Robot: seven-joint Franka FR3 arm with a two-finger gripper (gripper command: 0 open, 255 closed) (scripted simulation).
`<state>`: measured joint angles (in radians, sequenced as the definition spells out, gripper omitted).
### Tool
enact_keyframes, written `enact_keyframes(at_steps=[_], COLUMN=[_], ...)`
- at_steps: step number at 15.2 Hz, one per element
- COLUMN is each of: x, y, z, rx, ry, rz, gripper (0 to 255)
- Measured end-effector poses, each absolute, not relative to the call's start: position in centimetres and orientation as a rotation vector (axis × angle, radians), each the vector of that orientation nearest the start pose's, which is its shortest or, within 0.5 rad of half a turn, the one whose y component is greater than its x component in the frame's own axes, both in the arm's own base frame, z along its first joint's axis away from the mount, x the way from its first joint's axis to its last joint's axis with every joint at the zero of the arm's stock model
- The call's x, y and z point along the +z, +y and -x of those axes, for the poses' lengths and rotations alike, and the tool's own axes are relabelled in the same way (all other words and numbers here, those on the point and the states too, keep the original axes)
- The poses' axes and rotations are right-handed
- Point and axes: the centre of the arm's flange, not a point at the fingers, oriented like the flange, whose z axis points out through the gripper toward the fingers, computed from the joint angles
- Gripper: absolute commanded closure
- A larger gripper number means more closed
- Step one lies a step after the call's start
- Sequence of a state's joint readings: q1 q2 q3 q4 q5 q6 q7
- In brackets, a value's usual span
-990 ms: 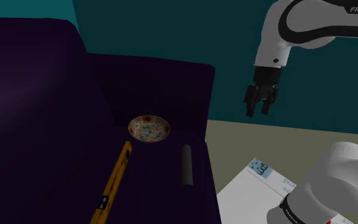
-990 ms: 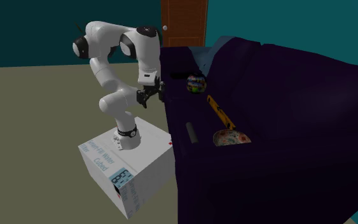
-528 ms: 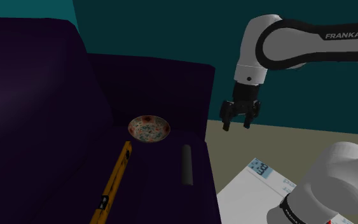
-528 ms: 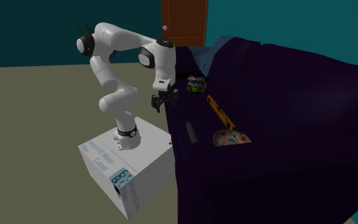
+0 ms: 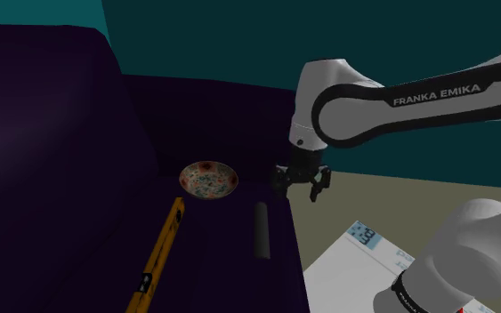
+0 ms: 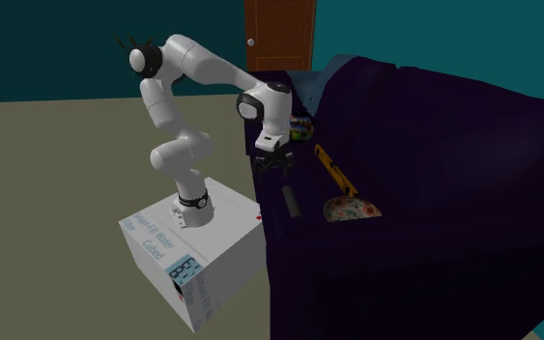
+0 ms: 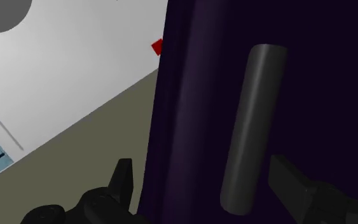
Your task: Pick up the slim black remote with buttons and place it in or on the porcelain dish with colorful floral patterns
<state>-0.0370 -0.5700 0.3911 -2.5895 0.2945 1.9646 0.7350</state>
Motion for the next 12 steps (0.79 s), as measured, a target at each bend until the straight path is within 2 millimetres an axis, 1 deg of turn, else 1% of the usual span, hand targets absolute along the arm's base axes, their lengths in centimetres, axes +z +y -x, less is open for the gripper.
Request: enact_keyframes(at_steps=[1,3,7,10,12], x=[41.8,40.0,36.2,34.4,33.4], y=[15.4,17.1,19.9,20.4,20.4], z=[-34.7,-36.1,-39.1,-39.7,-39.7], rx=[0.134,0.108,0.053,0.039,0.038], ry=[0.925,1.015,1.197,1.243,1.249], rz=[2.993,2.985,2.957,2.945,2.943], gripper=[0,0,0,0,0])
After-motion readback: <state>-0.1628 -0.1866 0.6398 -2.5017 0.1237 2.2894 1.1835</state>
